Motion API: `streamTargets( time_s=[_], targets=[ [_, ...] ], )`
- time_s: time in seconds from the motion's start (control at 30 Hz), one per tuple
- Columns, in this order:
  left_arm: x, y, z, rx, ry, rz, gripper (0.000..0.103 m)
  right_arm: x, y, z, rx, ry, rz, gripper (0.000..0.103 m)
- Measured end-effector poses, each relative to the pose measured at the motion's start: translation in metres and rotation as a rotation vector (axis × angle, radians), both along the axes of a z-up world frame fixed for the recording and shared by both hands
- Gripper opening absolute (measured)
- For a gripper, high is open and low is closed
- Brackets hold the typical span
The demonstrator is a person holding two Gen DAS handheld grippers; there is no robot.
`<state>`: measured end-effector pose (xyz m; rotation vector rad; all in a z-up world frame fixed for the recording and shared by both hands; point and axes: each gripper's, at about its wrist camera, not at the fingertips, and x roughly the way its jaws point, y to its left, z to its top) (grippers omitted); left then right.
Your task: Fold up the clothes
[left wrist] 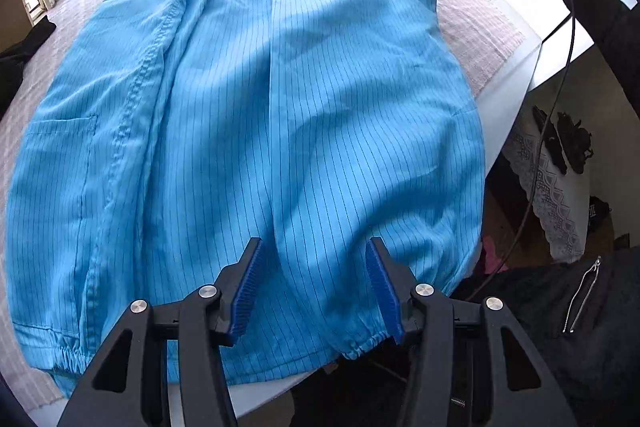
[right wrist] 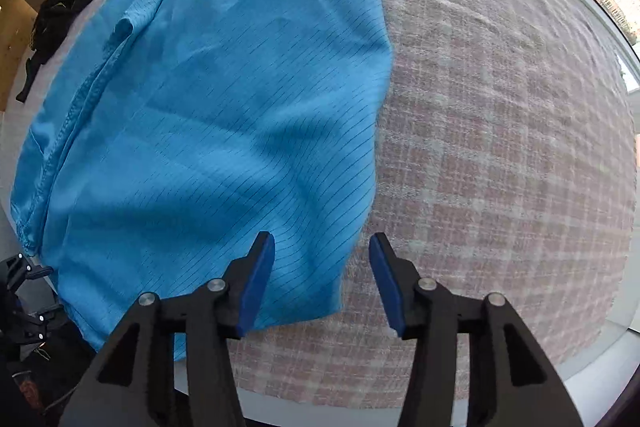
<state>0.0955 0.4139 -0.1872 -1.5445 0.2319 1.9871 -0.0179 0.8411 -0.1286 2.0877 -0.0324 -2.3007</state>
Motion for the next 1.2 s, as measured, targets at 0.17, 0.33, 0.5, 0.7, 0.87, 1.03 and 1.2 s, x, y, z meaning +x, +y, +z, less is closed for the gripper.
streamTargets(
  time_s=[0.17, 0.33, 0.5, 0.7, 0.87, 1.03, 1.2],
  targets=[
    [-0.002, -0.008, -0.01, -0.012, -0.023, 0.021, 0.047, -0.055, -0.013, 0.006, -0.158, 0.108, -0.081, 0.052],
    [-0.009, -0.016, -0.011, 0.049, -0.069, 0.035, 0.009, -0.122, -0.038, -0.033, -0.131, 0.085, -0.196, 0.052],
    [-0.004, -0.018, -0.008, 0.073, -0.06, 0.03, 0.006, -0.15, -0.05, -0.046, -0.111, 0.066, -0.24, 0.052],
    [-0.004, -0.021, -0.004, 0.119, -0.058, 0.039, 0.005, -0.173, -0.06, -0.06, -0.071, 0.039, -0.261, 0.046],
    [-0.009, -0.025, -0.002, 0.142, -0.049, 0.042, 0.005, -0.168, -0.063, -0.061, -0.027, 0.049, -0.223, 0.004],
    [-0.008, -0.031, 0.002, 0.15, -0.029, 0.051, 0.003, -0.161, -0.061, -0.042, -0.166, 0.145, -0.244, 0.004],
    [-0.01, -0.04, -0.005, 0.136, -0.043, 0.088, 0.003, -0.173, -0.079, -0.045, -0.179, 0.145, -0.21, 0.004]
  ],
)
